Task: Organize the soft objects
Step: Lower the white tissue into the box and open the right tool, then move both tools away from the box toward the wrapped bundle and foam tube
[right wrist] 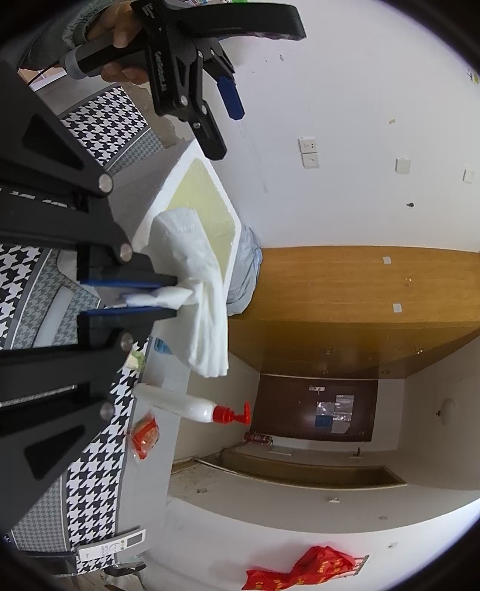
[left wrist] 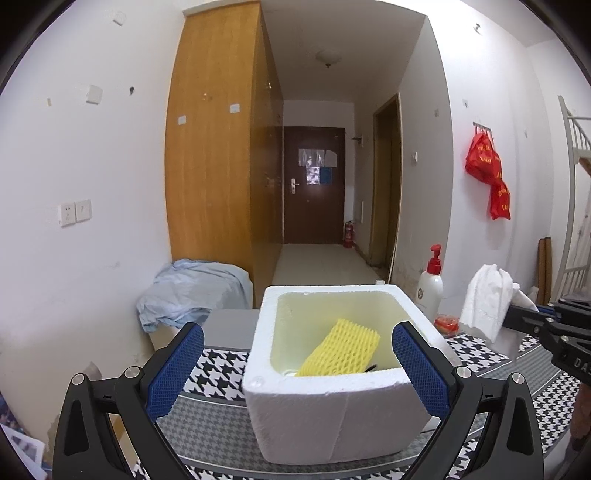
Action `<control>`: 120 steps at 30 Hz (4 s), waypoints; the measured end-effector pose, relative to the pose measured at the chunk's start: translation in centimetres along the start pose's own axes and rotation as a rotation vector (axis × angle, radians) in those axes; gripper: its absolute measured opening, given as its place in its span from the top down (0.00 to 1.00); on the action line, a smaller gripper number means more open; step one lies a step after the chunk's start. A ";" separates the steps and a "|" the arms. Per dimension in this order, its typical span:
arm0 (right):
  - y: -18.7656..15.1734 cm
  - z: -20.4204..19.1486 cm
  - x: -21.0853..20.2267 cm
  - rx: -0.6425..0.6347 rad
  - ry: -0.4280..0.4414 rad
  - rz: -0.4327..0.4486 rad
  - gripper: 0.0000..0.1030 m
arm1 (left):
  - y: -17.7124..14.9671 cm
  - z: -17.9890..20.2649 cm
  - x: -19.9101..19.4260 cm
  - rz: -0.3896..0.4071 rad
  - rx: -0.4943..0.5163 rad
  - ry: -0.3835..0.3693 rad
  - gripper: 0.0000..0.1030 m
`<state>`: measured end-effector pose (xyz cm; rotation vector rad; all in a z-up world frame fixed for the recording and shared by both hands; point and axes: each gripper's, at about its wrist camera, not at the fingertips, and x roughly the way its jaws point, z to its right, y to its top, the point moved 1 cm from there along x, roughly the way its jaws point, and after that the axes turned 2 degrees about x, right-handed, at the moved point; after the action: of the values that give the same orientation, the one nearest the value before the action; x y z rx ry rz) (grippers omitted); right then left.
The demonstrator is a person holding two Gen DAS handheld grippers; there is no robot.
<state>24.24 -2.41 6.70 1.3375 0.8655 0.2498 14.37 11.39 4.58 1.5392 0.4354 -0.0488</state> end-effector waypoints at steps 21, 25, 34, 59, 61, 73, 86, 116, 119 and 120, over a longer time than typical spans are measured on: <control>1.0 -2.1 2.3 -0.018 0.031 -0.011 0.89 | -1.2 -1.7 -2.0 0.020 0.011 0.031 0.01; 1.2 -2.5 2.8 -0.022 0.048 -0.014 0.89 | -1.3 -2.0 -2.3 0.021 0.013 0.050 0.01; 1.7 -3.6 4.0 -0.013 0.074 -0.028 0.89 | -1.9 -3.4 -3.1 0.019 0.001 0.085 0.01; 3.0 -4.4 7.6 0.004 0.072 -0.096 0.89 | -2.8 -4.3 -3.3 0.002 -0.035 0.105 0.01; 3.0 -4.4 7.9 0.003 0.078 -0.104 0.89 | -2.8 -4.2 -3.3 0.001 -0.032 0.106 0.01; 2.5 -4.5 8.3 0.011 0.108 -0.121 0.29 | -2.7 -4.0 -2.8 -0.011 -0.033 0.093 0.01; 2.4 -3.7 6.2 0.027 0.098 -0.080 0.23 | -2.6 -4.1 -2.6 -0.015 -0.039 0.103 0.01; 0.8 -1.2 -1.9 0.032 0.032 0.035 0.03 | -0.8 0.9 -5.3 0.044 -0.003 -0.025 0.01; 0.6 -0.5 -2.6 0.041 0.014 0.046 0.03 | -0.7 1.7 -5.5 0.049 0.007 -0.042 0.01; 0.6 -0.4 -2.8 0.043 0.011 0.045 0.03 | -0.6 2.0 -5.5 0.049 0.009 -0.049 0.01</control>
<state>22.30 -3.63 8.41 1.3984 0.8544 0.2750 9.57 8.14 5.62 1.5536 0.3584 -0.0506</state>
